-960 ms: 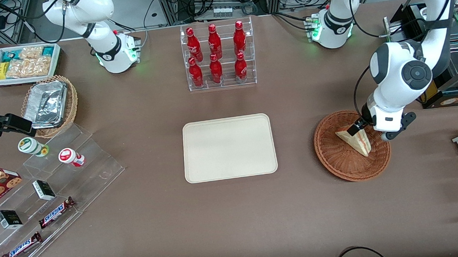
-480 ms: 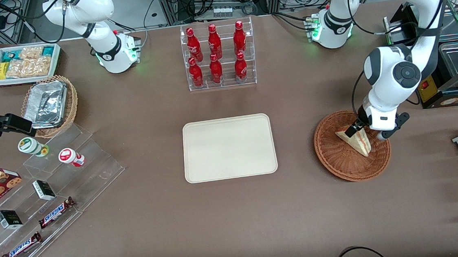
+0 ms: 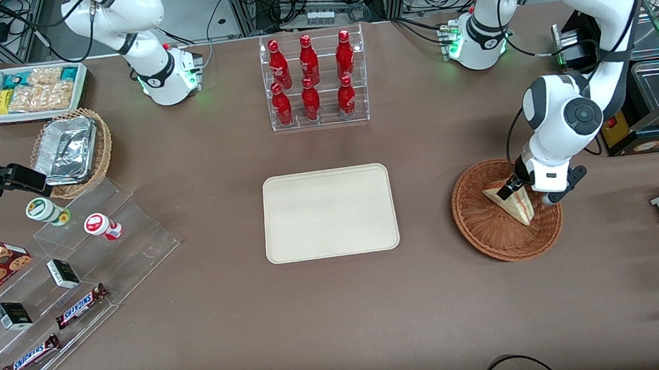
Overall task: Place sandwich from basket to tray
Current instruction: 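Lower the open left gripper and close it on the wrapped sandwich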
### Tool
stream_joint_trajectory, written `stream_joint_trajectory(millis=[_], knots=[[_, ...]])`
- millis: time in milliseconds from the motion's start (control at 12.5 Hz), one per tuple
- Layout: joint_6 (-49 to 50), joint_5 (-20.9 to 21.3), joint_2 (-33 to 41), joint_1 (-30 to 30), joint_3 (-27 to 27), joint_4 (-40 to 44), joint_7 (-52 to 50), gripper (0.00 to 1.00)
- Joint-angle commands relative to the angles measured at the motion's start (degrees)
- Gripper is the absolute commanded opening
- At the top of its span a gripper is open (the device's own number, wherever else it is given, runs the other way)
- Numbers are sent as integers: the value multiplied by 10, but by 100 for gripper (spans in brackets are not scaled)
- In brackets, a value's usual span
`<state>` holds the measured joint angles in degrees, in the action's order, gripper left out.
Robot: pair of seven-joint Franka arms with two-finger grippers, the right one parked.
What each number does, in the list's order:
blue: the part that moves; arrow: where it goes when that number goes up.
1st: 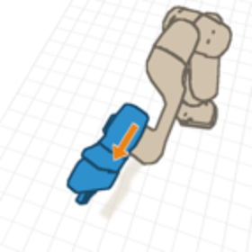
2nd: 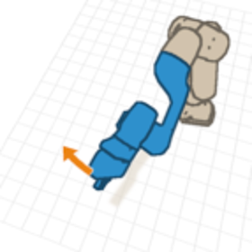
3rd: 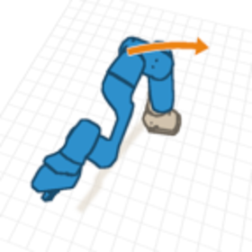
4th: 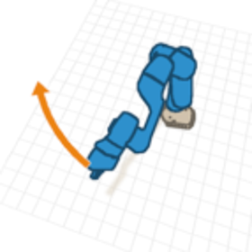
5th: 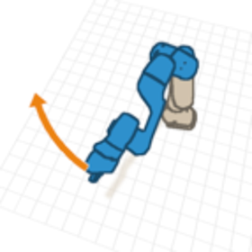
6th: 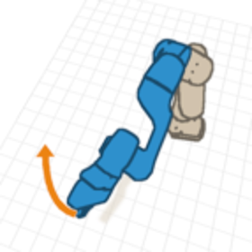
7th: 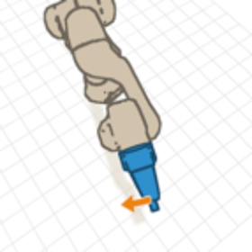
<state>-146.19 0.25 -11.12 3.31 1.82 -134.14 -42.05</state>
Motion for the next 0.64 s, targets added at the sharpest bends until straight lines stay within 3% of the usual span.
stream_joint_trajectory(millis=[0,160,560], knots=[[17,6,2,-2,3,5,-16,0],[43,6,7,-1,3,30,-11,0],[272,5,-14,24,6,210,11,0]])
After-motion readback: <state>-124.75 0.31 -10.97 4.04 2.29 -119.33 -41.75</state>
